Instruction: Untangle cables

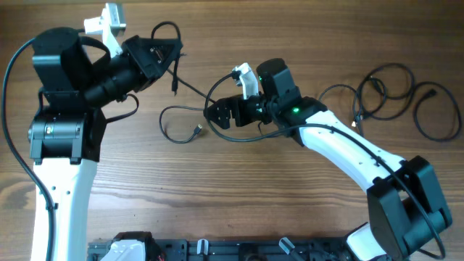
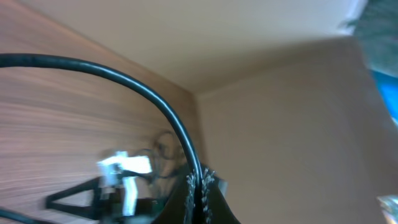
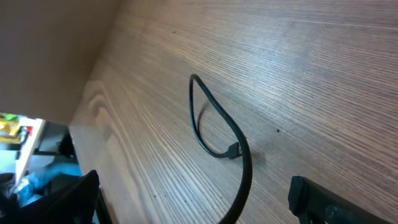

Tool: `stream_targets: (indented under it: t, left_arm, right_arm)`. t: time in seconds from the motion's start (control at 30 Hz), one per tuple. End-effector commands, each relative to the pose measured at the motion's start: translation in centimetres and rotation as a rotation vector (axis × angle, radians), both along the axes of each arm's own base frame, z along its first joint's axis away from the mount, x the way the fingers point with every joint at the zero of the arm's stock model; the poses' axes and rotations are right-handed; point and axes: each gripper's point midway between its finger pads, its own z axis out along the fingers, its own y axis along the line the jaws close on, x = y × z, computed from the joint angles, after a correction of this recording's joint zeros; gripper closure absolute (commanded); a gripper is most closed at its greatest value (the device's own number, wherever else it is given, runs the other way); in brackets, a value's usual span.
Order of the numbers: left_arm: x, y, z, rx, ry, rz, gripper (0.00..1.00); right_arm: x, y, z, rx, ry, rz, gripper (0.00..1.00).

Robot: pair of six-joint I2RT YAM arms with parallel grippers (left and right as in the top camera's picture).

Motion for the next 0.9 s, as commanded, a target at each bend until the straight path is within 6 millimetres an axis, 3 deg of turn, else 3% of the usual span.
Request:
stream_targets:
  t: [0.0,0.1,0.23,0.27,0.33,0.4,0.53,0.7,0.87]
  left_arm:
    - [-3.2,-2.4,2.7,-0.129,-0.005,-0.217,0.96]
    - [-4.9,-3.2,4.1,-0.175,-0.024,-0.334,0.96]
    - [-6.0,-3.7,4.8,-0.195,-0.03,-0.408,0.96]
    - [-6.1,-3.7,4.8,-0.196,-0.03,-0.413,0.96]
    - [-6.2,-3.7,4.8,-0.199,-0.025,-0.418,0.96]
    - [-6.2,-3.7,4.8,-0.21,-0.006,-0.417,0.96]
    - [-6.3,-3.8,4.9,-0.224,0.016,-0.418,0.96]
    - [-6.5,-3.8,4.9,-0.232,0.03,-0.426,0.96]
    - [-6.5,-3.8,5.3,-0.253,0.054,-0.426,0.96]
  right_arm:
    - [1.4,-1.3,-1.6,-0.095,-0.047,-0.08,0.0]
    - [2.1,-1.7,-1.9,-0.121,-0.063,-0.118,0.13]
    - [3.2,-2.3,-1.8,-0.149,-0.102,-0.168,0.51]
    - [3.4,-2.4,-1.7,-0.15,-0.113,-0.177,0.56]
    - [3.9,-2.2,-1.1,-0.134,-0.141,-0.184,0.52]
    - [4.4,-1.9,-0.4,-0.11,-0.171,-0.189,0.23]
    - [5.1,-1.5,0.7,-0.075,-0.215,-0.196,0.05]
    - [6.2,-2.1,0.9,-0.098,-0.257,-0.249,0.01]
    - [7.0,-1.6,2.6,-0.062,-0.345,-0.24,0.14]
